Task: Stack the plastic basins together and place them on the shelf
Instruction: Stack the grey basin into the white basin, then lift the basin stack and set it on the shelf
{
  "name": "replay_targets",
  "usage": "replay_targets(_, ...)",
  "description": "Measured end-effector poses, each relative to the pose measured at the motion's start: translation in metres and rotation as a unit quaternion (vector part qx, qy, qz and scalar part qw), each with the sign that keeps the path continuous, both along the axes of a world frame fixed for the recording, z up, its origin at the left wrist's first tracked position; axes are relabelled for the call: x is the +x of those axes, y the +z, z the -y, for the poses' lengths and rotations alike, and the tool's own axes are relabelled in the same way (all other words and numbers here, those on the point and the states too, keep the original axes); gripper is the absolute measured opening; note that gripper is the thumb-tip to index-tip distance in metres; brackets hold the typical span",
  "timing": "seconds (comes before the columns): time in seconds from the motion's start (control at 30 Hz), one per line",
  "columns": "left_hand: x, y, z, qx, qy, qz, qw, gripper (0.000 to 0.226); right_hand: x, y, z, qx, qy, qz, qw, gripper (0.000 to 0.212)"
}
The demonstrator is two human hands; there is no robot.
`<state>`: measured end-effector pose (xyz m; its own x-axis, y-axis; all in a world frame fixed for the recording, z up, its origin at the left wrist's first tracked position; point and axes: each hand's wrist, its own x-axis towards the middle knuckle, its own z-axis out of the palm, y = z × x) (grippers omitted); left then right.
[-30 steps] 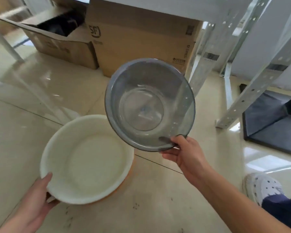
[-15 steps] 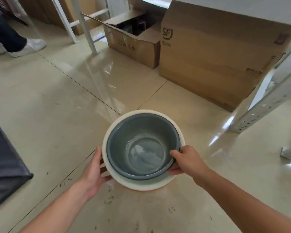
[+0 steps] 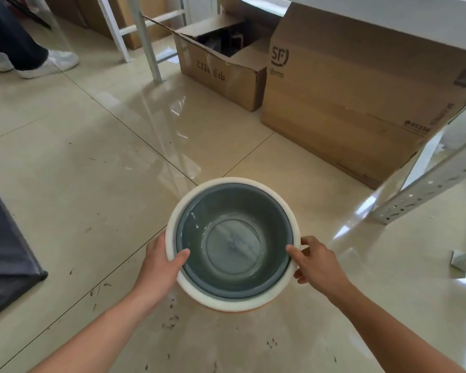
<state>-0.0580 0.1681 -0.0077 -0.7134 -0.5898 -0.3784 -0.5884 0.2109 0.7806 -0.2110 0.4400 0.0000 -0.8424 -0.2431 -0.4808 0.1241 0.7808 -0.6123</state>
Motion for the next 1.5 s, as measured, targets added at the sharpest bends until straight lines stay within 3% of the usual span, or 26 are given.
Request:
replay_targets(0.27, 0.002, -0.011, 0.008, 0.003, 0.002, 0.008, 1.0, 0.051, 0.0, -0.002, 0.001, -0.007, -0.02, 0.022, 1.0, 0.054)
replay_targets(0.37, -0.001, 0.001, 0.001, 0.045, 0.029, -0.02, 0.998, 0.029, 0.002, -0.004, 0.001, 0.022, -0.018, -0.025, 0.999, 0.087)
replay_targets(0.47, -0.004, 0.003, -0.001, 0.101, 0.067, -0.021, 0.992, 0.024, -0.001, -0.003, 0.003, 0.016, -0.024, -0.035, 0.999, 0.111)
replay_targets(0.5, -0.004, 0.004, -0.002, 0.117, 0.074, -0.02, 0.99, 0.024, -0.002, -0.003, 0.004, 0.003, -0.03, -0.016, 0.999, 0.107)
replay_targets(0.63, -0.006, 0.009, -0.001, 0.19, 0.108, 0.018, 0.976, 0.025, -0.005, -0.005, 0.003, -0.109, -0.099, 0.126, 0.981, 0.054)
replay_targets(0.73, -0.005, 0.015, 0.005, 0.232, 0.124, 0.038, 0.964, 0.027, -0.003, 0.002, -0.005, -0.167, -0.128, 0.203, 0.956, 0.043)
replay_targets(0.8, -0.005, 0.026, 0.008, 0.239, 0.117, 0.015, 0.964, 0.027, -0.006, 0.017, -0.008, -0.204, -0.133, 0.216, 0.945, 0.061)
replay_targets(0.87, -0.01, 0.048, 0.008, 0.223, 0.101, -0.024, 0.969, 0.013, -0.014, 0.033, -0.009, -0.259, -0.137, 0.218, 0.931, 0.087)
replay_targets(0.9, -0.016, 0.061, 0.008, 0.222, 0.098, -0.049, 0.969, 0.008, -0.018, 0.044, -0.009, -0.285, -0.144, 0.216, 0.923, 0.09)
replay_targets(1.0, -0.045, 0.111, 0.008, 0.218, 0.097, -0.102, 0.966, 0.009, -0.034, 0.097, -0.008, -0.338, -0.138, 0.163, 0.916, 0.073)
replay_targets(1.07, -0.067, 0.151, 0.005, 0.248, 0.097, -0.146, 0.953, 0.034, -0.05, 0.138, -0.01, -0.375, -0.145, 0.108, 0.909, 0.053)
replay_targets(1.2, -0.119, 0.242, 0.003, 0.246, 0.049, -0.263, 0.932, 0.054, -0.091, 0.226, -0.018, -0.451, -0.115, 0.011, 0.885, 0.064)
replay_targets(1.3, -0.168, 0.305, 0.002, 0.225, 0.007, -0.349, 0.91, 0.058, -0.125, 0.291, -0.024, -0.52, -0.121, -0.052, 0.844, 0.033)
replay_targets(1.43, -0.238, 0.366, -0.005, 0.237, -0.034, -0.401, 0.884, 0.057, -0.176, 0.359, -0.036, -0.582, -0.129, -0.095, 0.798, 0.05)
replay_targets(1.5, -0.267, 0.384, -0.014, 0.257, -0.039, -0.395, 0.881, 0.051, -0.197, 0.378, -0.04, -0.585, -0.147, -0.101, 0.791, 0.044)
